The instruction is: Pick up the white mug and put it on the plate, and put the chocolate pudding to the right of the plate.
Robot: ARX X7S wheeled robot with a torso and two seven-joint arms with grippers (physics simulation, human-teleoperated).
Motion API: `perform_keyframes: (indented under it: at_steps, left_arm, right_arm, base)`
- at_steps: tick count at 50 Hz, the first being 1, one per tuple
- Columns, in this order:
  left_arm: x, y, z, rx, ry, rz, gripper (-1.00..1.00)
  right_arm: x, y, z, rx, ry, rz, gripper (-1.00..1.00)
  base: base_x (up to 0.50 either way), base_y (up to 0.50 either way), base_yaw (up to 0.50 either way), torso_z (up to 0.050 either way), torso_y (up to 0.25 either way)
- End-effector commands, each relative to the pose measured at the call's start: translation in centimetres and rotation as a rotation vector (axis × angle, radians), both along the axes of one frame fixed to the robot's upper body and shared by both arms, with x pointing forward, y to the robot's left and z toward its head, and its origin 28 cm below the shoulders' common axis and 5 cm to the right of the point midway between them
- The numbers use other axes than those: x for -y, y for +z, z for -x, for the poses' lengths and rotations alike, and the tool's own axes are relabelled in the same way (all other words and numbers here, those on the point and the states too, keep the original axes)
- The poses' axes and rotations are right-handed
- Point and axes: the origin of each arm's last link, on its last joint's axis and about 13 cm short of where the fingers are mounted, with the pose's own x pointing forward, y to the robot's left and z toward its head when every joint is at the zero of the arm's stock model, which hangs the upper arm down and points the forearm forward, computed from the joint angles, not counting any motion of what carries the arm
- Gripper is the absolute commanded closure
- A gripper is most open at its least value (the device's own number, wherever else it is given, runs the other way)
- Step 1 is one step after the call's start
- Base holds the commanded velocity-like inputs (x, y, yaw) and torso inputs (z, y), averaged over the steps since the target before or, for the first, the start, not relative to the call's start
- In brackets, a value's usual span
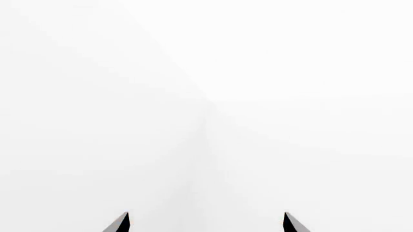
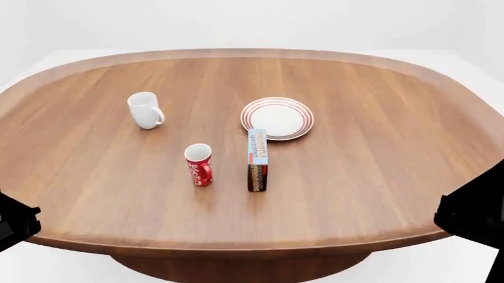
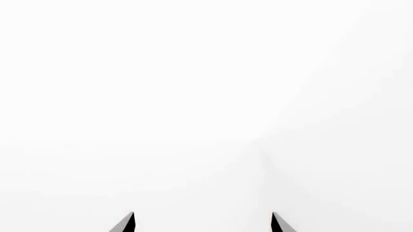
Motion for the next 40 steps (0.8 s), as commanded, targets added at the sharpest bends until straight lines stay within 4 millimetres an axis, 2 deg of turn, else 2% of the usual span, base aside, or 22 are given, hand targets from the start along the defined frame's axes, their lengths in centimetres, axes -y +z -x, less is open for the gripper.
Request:
perform_keyframes:
  at_steps: [1,40]
  left_arm:
    - [-0.34,0.24,0.93,0.038,0.035,-0.014,-1.00]
    - [-0.02,-0.60,0.47,0.006,0.020,-0.005,-1.00]
  right_arm:
    - [-0.02,0.10,0.40,0.031,-0.002,0.043,-1.00]
    - [-0.87,-0.74,0.03,-0.040,0.067,0.084,-1.00]
  base:
    - [0.50,0.00,0.00,0.000,0.000]
    - [0.50,0.00,0.00,0.000,0.000]
